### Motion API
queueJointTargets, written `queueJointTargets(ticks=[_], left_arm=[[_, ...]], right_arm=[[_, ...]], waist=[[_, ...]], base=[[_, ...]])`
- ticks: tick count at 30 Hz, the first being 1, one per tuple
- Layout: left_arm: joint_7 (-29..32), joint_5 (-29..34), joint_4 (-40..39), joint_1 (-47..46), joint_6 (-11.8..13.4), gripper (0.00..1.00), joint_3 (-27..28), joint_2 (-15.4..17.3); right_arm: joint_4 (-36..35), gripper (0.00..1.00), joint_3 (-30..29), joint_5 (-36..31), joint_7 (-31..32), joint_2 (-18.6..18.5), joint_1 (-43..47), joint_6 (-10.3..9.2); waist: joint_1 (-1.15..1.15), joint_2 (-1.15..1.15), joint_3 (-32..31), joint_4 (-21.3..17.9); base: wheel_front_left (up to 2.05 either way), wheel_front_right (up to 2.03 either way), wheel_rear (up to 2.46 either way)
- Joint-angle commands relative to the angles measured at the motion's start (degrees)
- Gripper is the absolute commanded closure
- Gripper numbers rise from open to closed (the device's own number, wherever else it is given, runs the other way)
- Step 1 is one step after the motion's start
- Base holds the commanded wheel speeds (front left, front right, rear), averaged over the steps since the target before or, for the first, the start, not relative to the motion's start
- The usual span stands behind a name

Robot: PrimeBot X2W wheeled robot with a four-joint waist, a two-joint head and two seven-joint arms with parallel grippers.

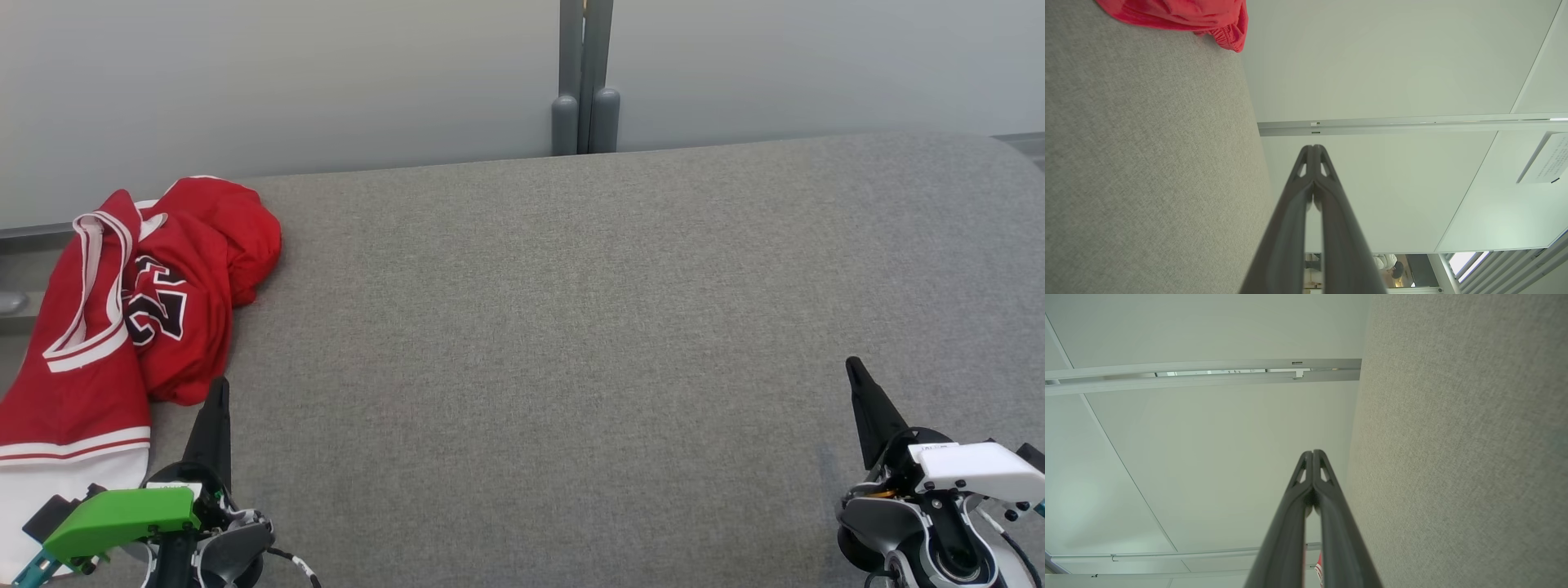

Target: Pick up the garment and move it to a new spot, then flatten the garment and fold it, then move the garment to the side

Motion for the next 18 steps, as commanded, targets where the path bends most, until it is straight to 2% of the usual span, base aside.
queueJointTargets(ticks=[1, 18], left_arm=[[0.12, 0.13, -0.04, -0.74, -0.22, 1.0, 0.15, 0.01], [0.13, 0.14, -0.04, -0.74, -0.22, 1.0, 0.15, 0.01]], right_arm=[[-0.18, 1.0, 0.04, 0.43, 0.24, -0.29, -0.6, 0.04], [-0.18, 1.0, 0.04, 0.43, 0.24, -0.29, -0.6, 0.05]], waist=[[0.0, 0.0, 0.0, 0.0], [0.0, 0.0, 0.0, 0.0]], base=[[0.0, 0.0, 0.0], [0.0, 0.0, 0.0]])
